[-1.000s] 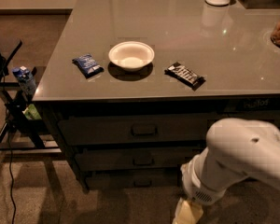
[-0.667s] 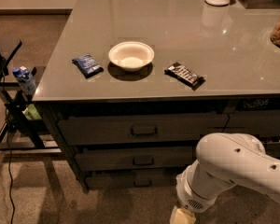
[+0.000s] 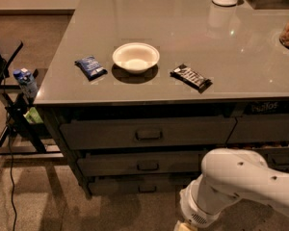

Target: Open bottom drawer

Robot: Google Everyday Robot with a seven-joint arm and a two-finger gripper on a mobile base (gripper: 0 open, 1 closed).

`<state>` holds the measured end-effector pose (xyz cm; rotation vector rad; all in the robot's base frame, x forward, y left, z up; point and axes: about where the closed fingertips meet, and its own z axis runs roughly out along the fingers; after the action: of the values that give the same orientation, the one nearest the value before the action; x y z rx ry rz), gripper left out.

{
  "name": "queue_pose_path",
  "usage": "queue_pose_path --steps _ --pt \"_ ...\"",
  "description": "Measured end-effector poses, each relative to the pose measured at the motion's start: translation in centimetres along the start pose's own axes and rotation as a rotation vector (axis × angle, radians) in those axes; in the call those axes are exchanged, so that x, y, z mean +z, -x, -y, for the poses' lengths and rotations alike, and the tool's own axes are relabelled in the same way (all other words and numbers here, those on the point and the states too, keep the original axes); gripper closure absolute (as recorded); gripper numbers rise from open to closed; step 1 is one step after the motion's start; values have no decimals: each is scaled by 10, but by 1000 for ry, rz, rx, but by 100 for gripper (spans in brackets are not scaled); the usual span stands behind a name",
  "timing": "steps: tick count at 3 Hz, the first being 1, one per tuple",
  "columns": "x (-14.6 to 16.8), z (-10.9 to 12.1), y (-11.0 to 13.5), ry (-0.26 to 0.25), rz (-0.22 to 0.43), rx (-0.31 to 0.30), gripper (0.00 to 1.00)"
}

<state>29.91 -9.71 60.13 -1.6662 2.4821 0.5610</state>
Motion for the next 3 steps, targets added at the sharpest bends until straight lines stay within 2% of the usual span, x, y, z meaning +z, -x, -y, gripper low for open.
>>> queue_pose_path --steps 1,3 --pt "55 2 -16 45 26 32 0" --pt "138 33 -25 64 71 91 0"
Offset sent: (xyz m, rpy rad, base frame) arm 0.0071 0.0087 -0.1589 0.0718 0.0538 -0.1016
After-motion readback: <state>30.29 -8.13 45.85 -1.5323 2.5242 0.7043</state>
